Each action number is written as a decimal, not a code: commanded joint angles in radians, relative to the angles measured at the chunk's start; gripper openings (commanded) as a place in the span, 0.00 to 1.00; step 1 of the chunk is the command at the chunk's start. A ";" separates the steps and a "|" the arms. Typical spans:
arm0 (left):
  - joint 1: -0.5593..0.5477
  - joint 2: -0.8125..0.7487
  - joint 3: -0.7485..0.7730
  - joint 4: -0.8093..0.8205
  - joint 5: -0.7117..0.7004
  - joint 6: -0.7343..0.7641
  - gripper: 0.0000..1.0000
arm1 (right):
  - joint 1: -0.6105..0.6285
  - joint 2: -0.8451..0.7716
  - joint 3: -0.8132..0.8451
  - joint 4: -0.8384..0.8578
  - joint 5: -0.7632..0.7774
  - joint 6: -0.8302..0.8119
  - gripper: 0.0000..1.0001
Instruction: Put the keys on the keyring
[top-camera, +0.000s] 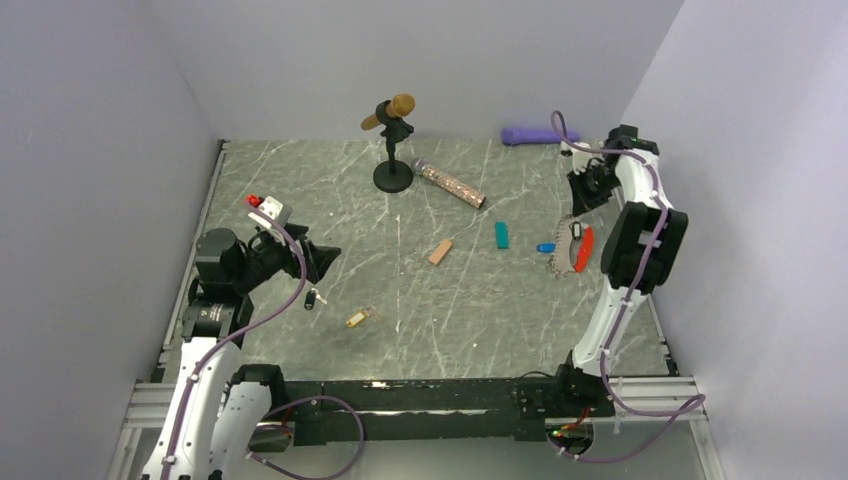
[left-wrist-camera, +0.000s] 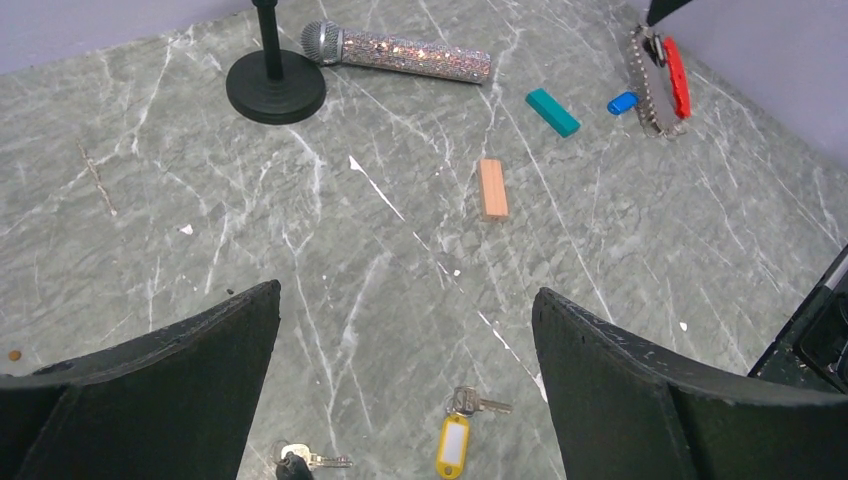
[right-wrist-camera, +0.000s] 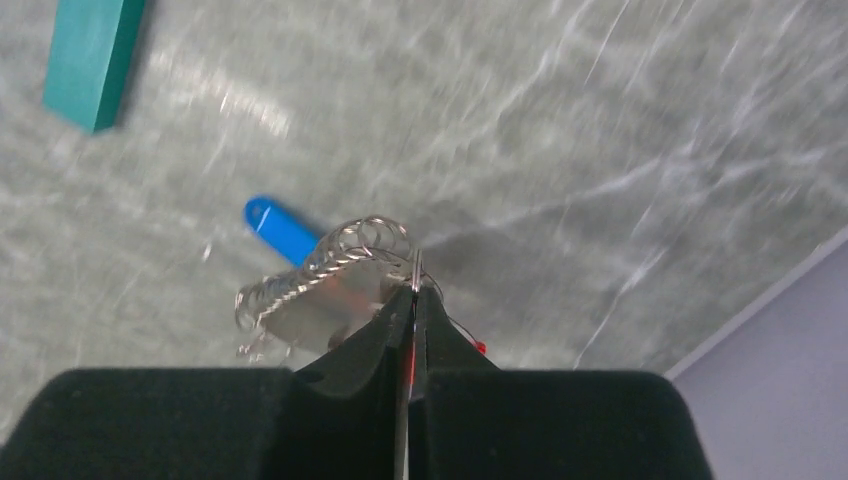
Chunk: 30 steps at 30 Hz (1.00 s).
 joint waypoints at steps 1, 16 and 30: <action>-0.001 0.013 0.027 -0.007 -0.014 0.016 0.99 | 0.044 0.084 0.135 0.090 0.044 0.089 0.09; 0.067 0.067 0.014 0.064 0.033 -0.092 0.99 | 0.035 -0.425 -0.539 0.830 -0.322 0.545 1.00; 0.076 0.051 0.009 -0.030 -0.144 -0.069 0.99 | 0.133 -0.557 -0.601 0.761 -0.368 0.404 1.00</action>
